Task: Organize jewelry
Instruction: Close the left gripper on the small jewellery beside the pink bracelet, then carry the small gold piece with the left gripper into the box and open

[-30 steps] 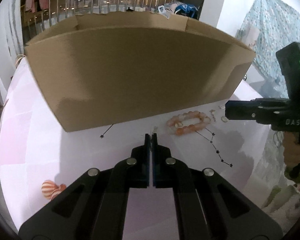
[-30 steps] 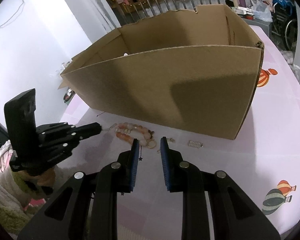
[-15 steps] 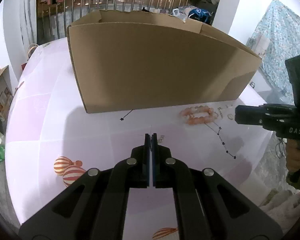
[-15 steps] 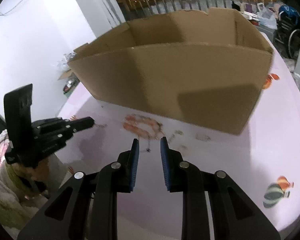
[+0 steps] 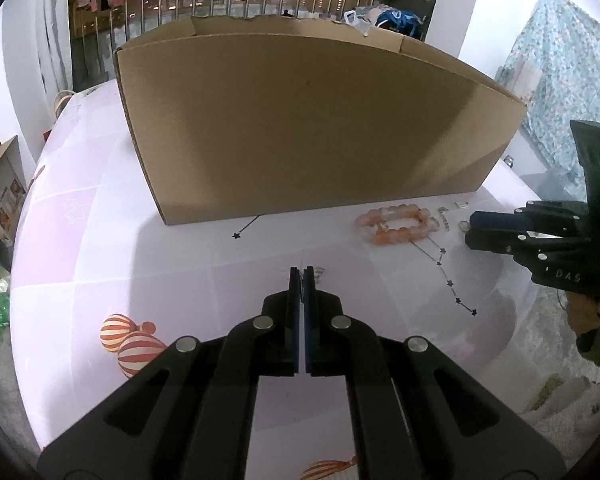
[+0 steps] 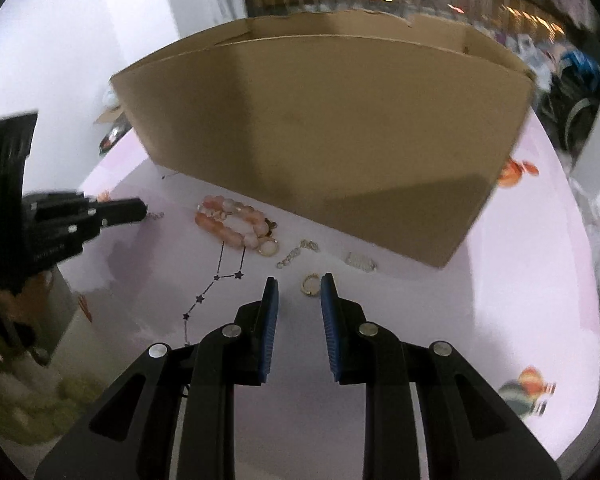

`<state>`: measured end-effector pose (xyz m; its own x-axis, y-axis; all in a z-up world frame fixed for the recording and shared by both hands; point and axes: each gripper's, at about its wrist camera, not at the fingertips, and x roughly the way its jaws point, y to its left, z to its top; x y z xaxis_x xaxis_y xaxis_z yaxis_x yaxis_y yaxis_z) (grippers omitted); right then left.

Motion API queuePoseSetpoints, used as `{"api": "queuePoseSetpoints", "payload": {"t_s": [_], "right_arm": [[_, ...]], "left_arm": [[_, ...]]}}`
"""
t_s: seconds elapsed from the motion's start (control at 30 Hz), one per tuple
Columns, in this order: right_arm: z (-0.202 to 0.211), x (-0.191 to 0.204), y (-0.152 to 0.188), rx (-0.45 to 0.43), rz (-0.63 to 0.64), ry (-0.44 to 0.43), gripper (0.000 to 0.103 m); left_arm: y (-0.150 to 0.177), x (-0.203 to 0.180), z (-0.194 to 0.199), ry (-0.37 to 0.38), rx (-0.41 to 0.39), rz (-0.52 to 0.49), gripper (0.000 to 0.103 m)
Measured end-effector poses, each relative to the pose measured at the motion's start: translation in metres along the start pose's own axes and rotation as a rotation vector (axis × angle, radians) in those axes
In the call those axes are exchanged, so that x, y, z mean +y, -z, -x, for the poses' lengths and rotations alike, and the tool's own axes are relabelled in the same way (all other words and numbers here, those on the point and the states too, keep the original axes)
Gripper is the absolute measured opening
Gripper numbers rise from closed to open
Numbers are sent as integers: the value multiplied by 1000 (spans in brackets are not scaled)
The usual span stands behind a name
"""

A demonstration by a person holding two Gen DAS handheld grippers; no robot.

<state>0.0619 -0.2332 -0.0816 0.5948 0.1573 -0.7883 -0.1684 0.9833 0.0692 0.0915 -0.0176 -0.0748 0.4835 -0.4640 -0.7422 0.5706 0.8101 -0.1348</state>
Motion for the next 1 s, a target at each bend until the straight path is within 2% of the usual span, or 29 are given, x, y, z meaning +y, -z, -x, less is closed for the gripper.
{"api": "queuePoseSetpoints", "payload": {"t_s": [0.27,0.5,0.6,0.8,1.0], "right_arm": [[-2,-4,-6,29,169,-41,22],[-7,-3,-12,58,176,-96,22],[-6,-1,-11,46,188,-83,21],[-6,0,-9,33,153,-63,11],[-9,4,-8,18,127,-46,11]], "left_arm": [[0,0,-3,-8,9,-5,1],[-1,0,-5,-13,9,6,1],[-2,0,-5,-13,10,6,1],[-2,1,-6,-12,9,5,1],[-2,0,-5,-10,6,7,1]]}}
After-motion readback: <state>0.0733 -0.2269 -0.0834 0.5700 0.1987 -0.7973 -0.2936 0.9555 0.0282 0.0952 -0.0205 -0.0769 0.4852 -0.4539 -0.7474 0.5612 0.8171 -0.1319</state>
